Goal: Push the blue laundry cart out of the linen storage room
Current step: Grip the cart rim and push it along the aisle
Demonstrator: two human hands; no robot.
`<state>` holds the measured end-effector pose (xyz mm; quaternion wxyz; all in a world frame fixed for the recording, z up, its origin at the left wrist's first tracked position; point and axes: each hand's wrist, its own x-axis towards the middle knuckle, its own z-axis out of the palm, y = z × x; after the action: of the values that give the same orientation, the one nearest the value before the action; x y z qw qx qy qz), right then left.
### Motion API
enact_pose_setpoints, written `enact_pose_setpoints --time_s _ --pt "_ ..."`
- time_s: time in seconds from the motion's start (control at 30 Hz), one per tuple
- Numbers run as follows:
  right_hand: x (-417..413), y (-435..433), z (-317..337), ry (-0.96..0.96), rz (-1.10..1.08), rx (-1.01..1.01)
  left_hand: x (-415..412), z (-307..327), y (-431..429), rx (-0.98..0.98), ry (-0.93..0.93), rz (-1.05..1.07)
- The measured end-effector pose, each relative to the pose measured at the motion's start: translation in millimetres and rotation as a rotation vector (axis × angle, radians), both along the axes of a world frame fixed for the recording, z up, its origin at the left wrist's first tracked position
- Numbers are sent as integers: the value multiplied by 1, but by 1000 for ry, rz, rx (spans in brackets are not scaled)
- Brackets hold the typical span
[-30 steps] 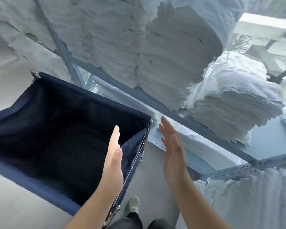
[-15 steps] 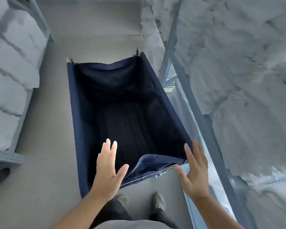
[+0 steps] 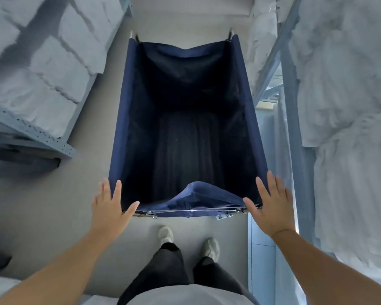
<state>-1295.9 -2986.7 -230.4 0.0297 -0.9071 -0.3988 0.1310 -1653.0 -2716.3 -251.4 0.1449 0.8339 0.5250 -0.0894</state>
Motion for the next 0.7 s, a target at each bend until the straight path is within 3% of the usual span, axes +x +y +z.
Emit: enact_pose_setpoints --time_s 0.2,0.7 --pt "21 28 -27 -26 89 -4 17 -15 34 79 36 -61" --pt "39 63 -49 -114 84 19 36 -32 78 154 -3 -62"
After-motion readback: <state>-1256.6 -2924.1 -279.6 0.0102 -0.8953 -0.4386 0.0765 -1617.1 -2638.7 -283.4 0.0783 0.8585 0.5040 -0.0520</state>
